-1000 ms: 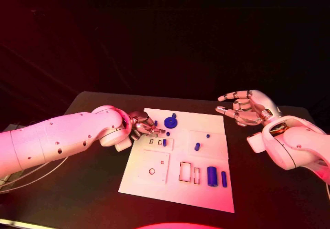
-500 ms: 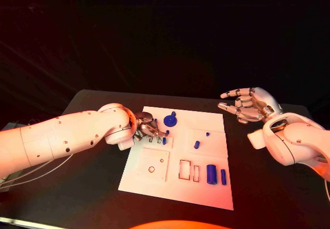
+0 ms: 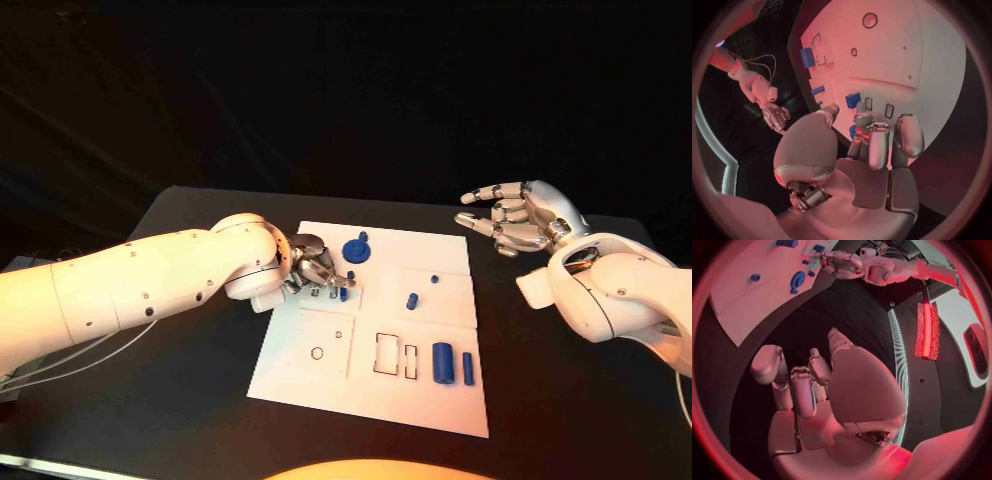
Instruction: Assemble the parts on the task board
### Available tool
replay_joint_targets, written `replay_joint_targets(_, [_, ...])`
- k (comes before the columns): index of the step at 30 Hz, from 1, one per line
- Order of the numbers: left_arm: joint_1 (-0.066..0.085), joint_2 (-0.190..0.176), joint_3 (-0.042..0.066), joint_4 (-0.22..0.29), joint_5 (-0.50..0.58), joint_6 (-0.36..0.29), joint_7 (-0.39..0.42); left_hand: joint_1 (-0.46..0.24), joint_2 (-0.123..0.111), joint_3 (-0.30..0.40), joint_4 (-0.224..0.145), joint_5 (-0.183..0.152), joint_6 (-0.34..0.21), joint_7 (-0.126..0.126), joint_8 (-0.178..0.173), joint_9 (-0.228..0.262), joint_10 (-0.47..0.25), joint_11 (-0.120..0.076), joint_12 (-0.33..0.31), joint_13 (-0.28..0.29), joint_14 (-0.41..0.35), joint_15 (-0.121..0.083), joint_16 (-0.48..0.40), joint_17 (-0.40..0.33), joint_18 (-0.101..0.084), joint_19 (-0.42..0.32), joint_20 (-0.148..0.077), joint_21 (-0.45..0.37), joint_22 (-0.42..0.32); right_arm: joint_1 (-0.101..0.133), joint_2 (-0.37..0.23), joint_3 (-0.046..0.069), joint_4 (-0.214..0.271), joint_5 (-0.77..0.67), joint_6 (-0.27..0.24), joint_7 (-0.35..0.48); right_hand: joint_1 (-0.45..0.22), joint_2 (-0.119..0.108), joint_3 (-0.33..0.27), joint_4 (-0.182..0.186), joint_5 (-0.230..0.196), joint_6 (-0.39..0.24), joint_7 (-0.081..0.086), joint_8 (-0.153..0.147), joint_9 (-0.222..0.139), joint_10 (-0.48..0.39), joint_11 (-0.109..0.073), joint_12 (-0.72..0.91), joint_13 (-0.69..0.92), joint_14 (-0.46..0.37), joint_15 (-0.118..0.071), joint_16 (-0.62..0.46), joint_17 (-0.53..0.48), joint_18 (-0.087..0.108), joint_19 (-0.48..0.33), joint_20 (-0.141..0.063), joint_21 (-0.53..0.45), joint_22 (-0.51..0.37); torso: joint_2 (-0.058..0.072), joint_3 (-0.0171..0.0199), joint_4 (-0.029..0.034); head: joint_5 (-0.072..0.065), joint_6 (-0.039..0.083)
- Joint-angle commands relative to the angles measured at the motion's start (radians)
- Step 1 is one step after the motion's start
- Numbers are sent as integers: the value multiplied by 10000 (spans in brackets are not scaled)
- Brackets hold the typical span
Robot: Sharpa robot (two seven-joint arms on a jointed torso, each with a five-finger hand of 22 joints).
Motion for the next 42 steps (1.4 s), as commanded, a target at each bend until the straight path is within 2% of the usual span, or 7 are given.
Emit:
replay_joint_targets(1, [37, 83, -5, -85, -32, 380, -37, -118, 6, -53, 15, 8, -37, -38, 57, 25, 84, 3, 40, 21, 610, -70, 51, 1329, -126, 93, 10, 51, 23, -2, 25, 2, -2, -201, 72, 22, -64, -36, 15, 46, 78, -44, 6, -25, -16, -39, -10, -11, 7, 698, -57, -54, 1382, 136, -73, 0, -25, -6, -12, 2, 0, -7, -15])
replay_joint_targets(5, [47, 125, -8, -202, -38, 482, -45, -129, 31, -53, 15, 9, -39, -43, 67, 41, 97, 0, 56, 41, 615, -73, 57, 1341, -128, 101, 9, 57, 37, -6, 30, -1, 20, -404, 68, 32, -120, -27, 4, 53, 130, -35, 6, -19, -17, -36, -10, -10, 4, 696, -55, -59, 1374, 137, -72, 2, -39, -11, -5, 5, -17, 18, -20])
replay_joint_targets(14, [66, 166, -10, -299, -56, 744, -64, -113, 73, -39, 6, 16, -47, -51, 81, 67, 91, -7, 53, 35, 625, -79, 72, 1367, -129, 101, 6, 59, 39, -15, 35, -5, 91, -751, 70, 38, -142, -21, 2, 54, 149, -30, 6, -16, -18, -35, -10, -11, 1, 693, -54, -65, 1363, 141, -80, 3, -62, -24, 4, 8, 7, -17, -34])
replay_joint_targets(20, [70, 216, -13, -348, -30, 846, -68, -84, 92, -28, 0, 21, -55, -56, 89, 87, 93, -13, 58, 42, 629, -83, 78, 1376, -132, 111, 3, 67, 56, -19, 44, -6, 103, -802, 67, 36, -142, -21, 2, 54, 149, -30, 6, -16, -18, -35, -10, -11, 1, 693, -54, -65, 1363, 141, -80, 3, -62, -24, 5, 21, -1, 2, -27])
replay_joint_targets(33, [76, 369, -35, -456, 2, 923, -63, 11, 131, 6, -7, 26, -77, -66, 111, 138, 102, -22, 78, 69, 633, -93, 80, 1382, -135, 118, -3, 75, 73, -29, 94, -7, 82, -818, 60, 1, -221, 38, 11, 56, 169, -3, 0, 0, -17, -48, -14, -31, -30, 690, -57, -73, 1351, 149, -92, 3, -116, -51, 0, 11, 11, 10, -102])
replay_joint_targets(37, [77, 386, -41, -477, 11, 911, -63, 165, 215, 81, -8, 32, -91, -79, 150, 217, 109, -35, 96, 98, 638, -104, 86, 1395, -139, 130, -13, 88, 101, -32, 98, -8, 73, -820, 63, -11, -221, 38, 11, 56, 169, -3, 0, 0, -17, -48, -14, -31, -30, 690, -57, -73, 1351, 149, -92, 3, -116, -51, -3, 10, 1, 16, -112])
replay_joint_targets(42, [77, 411, -44, -503, 61, 942, -55, 720, 437, 445, -30, 39, -148, -124, 228, 421, 137, -78, 145, 185, 643, -141, 85, 1407, -138, 118, -37, 95, 113, -35, 100, -8, 69, -823, 69, -23, -221, 38, 11, 56, 169, -3, 0, 0, -17, -48, -14, -31, -30, 690, -57, -73, 1351, 149, -92, 3, -116, -51, -4, 10, 3, 16, -118])
